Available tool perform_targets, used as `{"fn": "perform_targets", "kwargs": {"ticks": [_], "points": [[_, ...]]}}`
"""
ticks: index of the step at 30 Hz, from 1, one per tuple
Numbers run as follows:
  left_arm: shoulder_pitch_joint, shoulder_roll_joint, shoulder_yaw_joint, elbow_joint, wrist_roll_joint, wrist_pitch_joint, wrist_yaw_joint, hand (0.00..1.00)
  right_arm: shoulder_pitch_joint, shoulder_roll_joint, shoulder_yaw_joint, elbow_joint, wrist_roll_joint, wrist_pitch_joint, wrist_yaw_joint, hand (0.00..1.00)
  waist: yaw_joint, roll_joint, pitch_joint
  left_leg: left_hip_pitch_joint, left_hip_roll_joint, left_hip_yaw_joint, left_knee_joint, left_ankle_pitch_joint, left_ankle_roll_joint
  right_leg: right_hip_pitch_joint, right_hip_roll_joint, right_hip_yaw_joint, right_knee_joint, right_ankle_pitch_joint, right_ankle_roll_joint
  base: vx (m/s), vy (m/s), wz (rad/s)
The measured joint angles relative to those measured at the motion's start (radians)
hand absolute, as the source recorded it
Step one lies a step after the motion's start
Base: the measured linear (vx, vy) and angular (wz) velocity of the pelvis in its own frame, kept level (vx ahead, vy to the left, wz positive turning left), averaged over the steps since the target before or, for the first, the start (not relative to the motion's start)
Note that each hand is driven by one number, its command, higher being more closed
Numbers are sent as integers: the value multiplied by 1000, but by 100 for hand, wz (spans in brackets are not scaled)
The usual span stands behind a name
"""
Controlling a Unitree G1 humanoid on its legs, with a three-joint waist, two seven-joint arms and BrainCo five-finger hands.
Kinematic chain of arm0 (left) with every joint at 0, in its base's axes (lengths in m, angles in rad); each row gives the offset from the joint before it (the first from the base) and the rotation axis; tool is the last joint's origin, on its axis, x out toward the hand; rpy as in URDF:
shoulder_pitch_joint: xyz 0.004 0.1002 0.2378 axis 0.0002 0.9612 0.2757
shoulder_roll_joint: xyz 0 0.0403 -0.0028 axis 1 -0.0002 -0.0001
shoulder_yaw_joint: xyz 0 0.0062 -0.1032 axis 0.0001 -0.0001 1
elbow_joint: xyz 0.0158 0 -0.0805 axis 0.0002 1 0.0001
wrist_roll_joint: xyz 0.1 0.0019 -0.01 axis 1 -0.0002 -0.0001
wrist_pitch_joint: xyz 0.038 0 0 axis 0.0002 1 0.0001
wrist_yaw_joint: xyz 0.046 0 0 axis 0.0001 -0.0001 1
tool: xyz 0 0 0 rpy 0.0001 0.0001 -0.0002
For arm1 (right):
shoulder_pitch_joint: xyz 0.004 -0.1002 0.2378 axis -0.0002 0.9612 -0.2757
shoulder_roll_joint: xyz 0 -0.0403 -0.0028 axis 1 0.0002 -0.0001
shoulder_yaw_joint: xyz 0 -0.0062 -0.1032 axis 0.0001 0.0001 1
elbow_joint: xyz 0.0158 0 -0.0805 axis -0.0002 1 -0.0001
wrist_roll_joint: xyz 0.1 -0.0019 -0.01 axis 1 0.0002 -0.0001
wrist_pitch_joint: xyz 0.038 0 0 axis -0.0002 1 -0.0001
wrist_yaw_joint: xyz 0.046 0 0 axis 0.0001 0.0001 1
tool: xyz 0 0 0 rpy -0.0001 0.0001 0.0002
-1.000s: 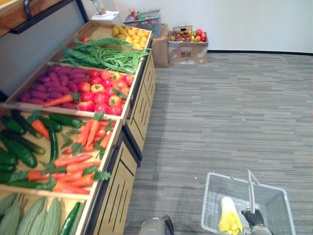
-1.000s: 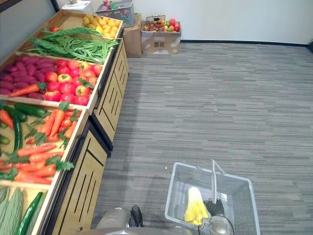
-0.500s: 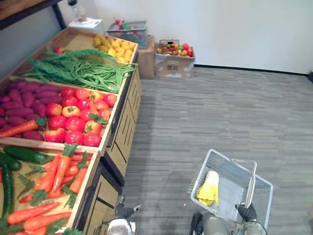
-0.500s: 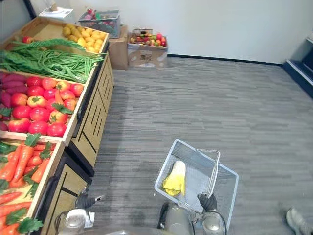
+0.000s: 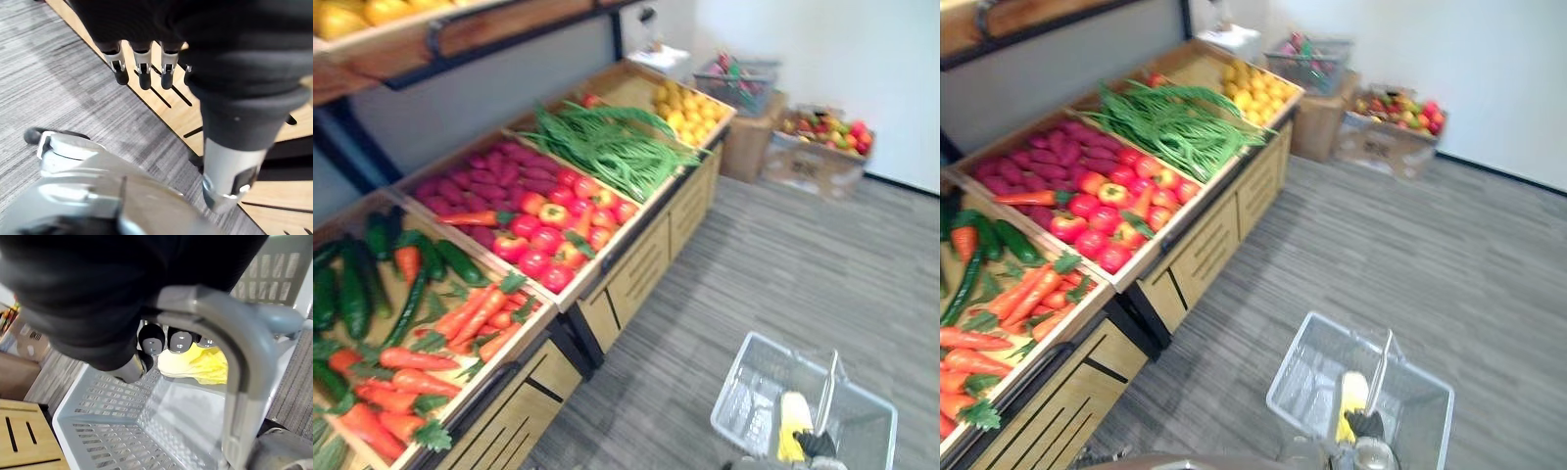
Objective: Pick vegetable in the basket
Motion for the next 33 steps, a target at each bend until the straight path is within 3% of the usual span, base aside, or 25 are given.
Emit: {"fn": "perform_targets", "kwargs": {"ticks": [3, 5, 7, 9, 10, 13, 17, 19, 20, 21, 22, 23, 24, 25, 26, 27, 30, 31, 33], "points": [[11, 15, -25, -4, 0, 3, -1, 0, 23, -10, -41, 29, 1, 19, 0, 100, -4, -11, -19, -35, -16, 243, -56, 34, 61, 84, -40, -135, -19, 8, 14, 122, 61, 191], [13, 27, -23, 0, 0, 13, -1, 0, 17, -8, -47, 31, -6, 13, 1, 100, 4, -30, -23, -39, -39, 318, -120, 48, 63, 126, -52, -208, -70, 23, 38, 96, 115, 132], [19, 30, -20, 0, 1, 35, -1, 0, 13, 3, -53, 31, -32, -12, 0, 100, 2, -36, -20, -37, -83, 372, -185, 85, 86, 169, -73, -291, -101, 43, 58, 45, 130, 111], [25, 28, -13, 0, 2, 41, -2, 0, 17, 19, -54, 32, -37, -13, 0, 100, 2, -39, -16, -33, -120, 389, -257, 141, 105, 192, -77, -344, -126, 78, 52, -11, 114, 95], [27, 22, -10, 0, 2, 44, -2, 0, 17, 32, -54, 33, -38, -19, -1, 100, 2, -28, -13, -25, -140, 398, -309, 186, 115, 204, -72, -364, -144, 104, 48, -40, 59, 81], [31, 14, 2, 4, 3, 46, -1, 0, 15, 59, -56, 32, -40, -37, -5, 100, 1, -23, -12, -15, -176, 408, -421, 258, 133, 223, -57, -393, -166, 116, 50, -55, 4, 67], [34, 2, 35, 36, 3, 46, -2, 0, -1, 69, -77, 32, -40, -40, -6, 100, 2, -17, -9, 13, -181, 407, -527, 285, 134, 227, -28, -401, -164, 115, 50, -41, -7, 32], [33, 3, 34, 39, 3, 46, -1, 0, -9, 71, -94, 30, -40, -40, -7, 100, 1, -8, 2, 16, -187, 404, -531, 284, 134, 227, -37, -398, -135, 115, 50, -23, 36, 18], [33, -2, 25, 40, 3, 46, 0, 0, -9, 62, -101, 28, -39, -40, -6, 100, -2, -3, 14, 12, -189, 403, -535, 263, 144, 217, -59, -394, -72, 115, 50, -37, 81, 43], [32, -9, 5, 41, 4, 46, 0, 0, -6, 48, -117, 25, -39, -37, -6, 100, -17, 22, 24, 12, -188, 401, -535, 212, 154, 201, -90, -379, 27, 113, 49, -47, 104, 50], [34, -6, -6, 39, 4, 47, 1, 0, -2, 44, -125, 21, -38, -38, -7, 100, -20, 23, 24, 12, -197, 401, -536, 202, 149, 188, -121, -366, 83, 114, 49, -34, 166, 51], [31, 5, -31, 36, 5, 47, 2, 0, -12, 33, -133, 3, -37, -39, -11, 100, -21, 18, 25, 12, -220, 393, -536, 192, 151, 136, -195, -310, 216, 129, 27, -27, 173, 36], [27, 9, -42, 35, 5, 48, 2, 0, -20, 27, -132, 3, -37, -38, -13, 100, -23, 16, 26, 12, -228, 381, -536, 189, 153, 110, -217, -280, 267, 149, -1, 29, 209, 38], [20, 14, -56, 31, 3, 51, 2, 0, -25, 22, -130, 2, -37, -36, -12, 100, -23, 16, 26, 15, -232, 374, -535, 188, 154, 60, -244, -226, 344, 200, -67, 92, 162, 36], [18, 20, -63, 17, 2, 52, 2, 0, -25, 25, -127, 0, -37, -42, -11, 100, -19, 16, 27, 16, -230, 349, -535, 182, 164, -1, -265, -150, 438, 285, -109, 139, 157, 44], [10, 33, -64, 10, 0, 52, 2, 0, -31, 33, -127, -7, -37, -52, -7, 100, -21, 22, 29, 17, -227, 323, -535, 179, 168, -63, -261, -70, 537, 266, -90, 125, 97, 50], [-13, 69, -63, -20, -39, 52, 4, 0, -21, 48, -128, -17, -37, -59, -4, 100, -24, -19, 55, 22, -216, 258, -535, 179, 168, -138, -181, 11, 596, 91, -18, 108, 28, 63], [-17, 73, -61, -20, -38, 52, 3, 0, -6, 48, -133, -24, -33, -59, -13, 100, -25, -29, 59, 24, -211, 235, -535, 179, 168, -150, -143, 33, 533, 52, 13, 96, -1, 73], [-22, 73, -51, -20, -38, 52, 2, 0, 17, 49, -133, -25, -22, -58, -29, 100, -25, -29, 59, 9, -197, 202, -516, 178, 167, -146, -67, 97, 343, 42, 36, 51, -65, 69]]}}
